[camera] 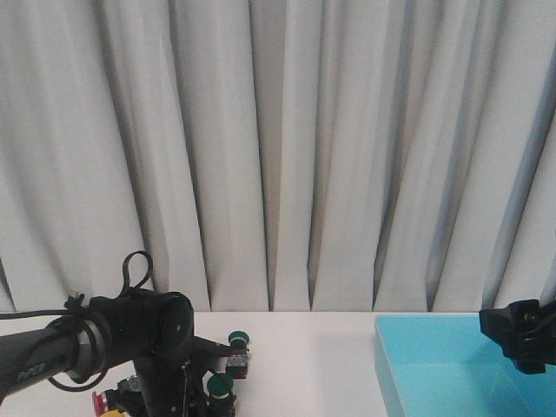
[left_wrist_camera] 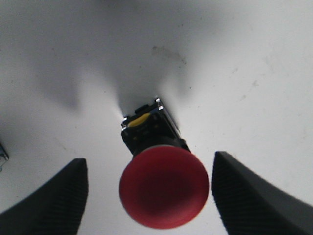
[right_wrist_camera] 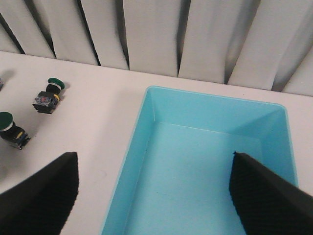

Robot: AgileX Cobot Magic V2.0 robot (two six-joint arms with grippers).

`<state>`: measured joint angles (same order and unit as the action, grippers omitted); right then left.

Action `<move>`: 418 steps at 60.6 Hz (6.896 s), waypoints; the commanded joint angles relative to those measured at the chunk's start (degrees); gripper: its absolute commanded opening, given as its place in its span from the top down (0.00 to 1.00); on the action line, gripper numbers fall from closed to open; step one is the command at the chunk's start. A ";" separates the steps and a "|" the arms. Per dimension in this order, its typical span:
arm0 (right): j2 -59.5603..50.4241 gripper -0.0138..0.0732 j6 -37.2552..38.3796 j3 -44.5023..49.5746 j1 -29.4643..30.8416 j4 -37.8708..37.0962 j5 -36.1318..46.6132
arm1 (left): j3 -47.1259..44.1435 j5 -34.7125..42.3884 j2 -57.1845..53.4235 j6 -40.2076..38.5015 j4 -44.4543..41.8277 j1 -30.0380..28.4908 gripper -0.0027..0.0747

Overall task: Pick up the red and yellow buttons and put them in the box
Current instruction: 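Lower the left gripper onto the red-capped button and grasp it, then lift the red button and pass it to the right gripper, then carry the red button with the right gripper and drop it in the box, then lower the left gripper onto the yellow-capped button and grasp it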

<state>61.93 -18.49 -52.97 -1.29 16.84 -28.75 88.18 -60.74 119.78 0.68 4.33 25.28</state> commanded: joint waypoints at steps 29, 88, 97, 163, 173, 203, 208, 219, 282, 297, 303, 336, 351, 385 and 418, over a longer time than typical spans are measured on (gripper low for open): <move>-0.62 0.16 -0.32 -2.09 0.00 2.43 1.73 | 1.59 5.10 -2.76 1.60 0.81 0.13 0.98; -0.62 0.16 -36.63 -2.09 -28.12 6.60 1.37 | 1.59 -6.01 -29.29 65.71 50.37 0.12 0.97; -0.62 0.16 -38.78 -2.09 -30.72 6.75 1.63 | 1.59 -5.87 -29.29 65.84 53.90 0.12 0.97; 3.37 0.80 -38.76 -2.09 -31.45 11.83 7.76 | 1.59 -5.63 -29.24 51.11 55.41 0.12 0.96; 3.37 0.85 -38.76 -2.09 -31.45 11.83 8.77 | 1.59 -4.56 -29.24 49.62 54.43 0.12 0.92; 3.37 0.85 -38.69 -2.09 -31.45 11.75 10.78 | 1.59 1.92 -29.24 50.03 60.04 2.45 0.30; 3.37 0.85 -38.41 -2.09 -31.34 11.75 10.78 | 1.59 2.81 -29.24 50.03 60.29 3.79 0.21; 3.37 0.85 -37.17 -2.09 -31.34 11.82 10.96 | 1.66 9.01 -29.70 49.97 60.30 4.36 0.18; 17.36 0.83 -16.61 -2.09 2.45 12.00 22.04 | 1.60 21.44 -42.43 19.69 -4.94 -1.90 0.30; 33.37 0.81 -18.63 -2.15 3.30 11.53 16.13 | 1.55 20.57 -41.18 15.17 -8.51 -1.90 0.30; 38.52 0.79 -18.63 -2.15 3.42 11.02 15.69 | 1.49 20.44 -41.21 15.17 -8.51 -1.90 0.30; 46.73 0.25 -16.66 -11.54 3.42 9.40 4.32 | 1.49 19.10 -41.21 15.17 -8.51 -1.90 0.30; 37.91 0.26 -15.35 -16.57 3.42 9.47 -0.51 | 1.49 18.60 -41.21 15.00 -8.89 -1.90 0.30; 7.83 0.26 -15.41 -21.59 3.31 17.61 -16.14 | 1.49 9.68 -25.16 -4.49 -25.28 -1.90 0.30; -3.00 0.26 -14.75 -21.28 -2.15 15.57 -19.38 | 1.54 -1.84 -9.39 -5.93 -20.83 -6.98 0.42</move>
<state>59.63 -33.23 -72.69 -1.23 32.21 -50.39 88.18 -62.40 112.68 -4.26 -16.57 18.78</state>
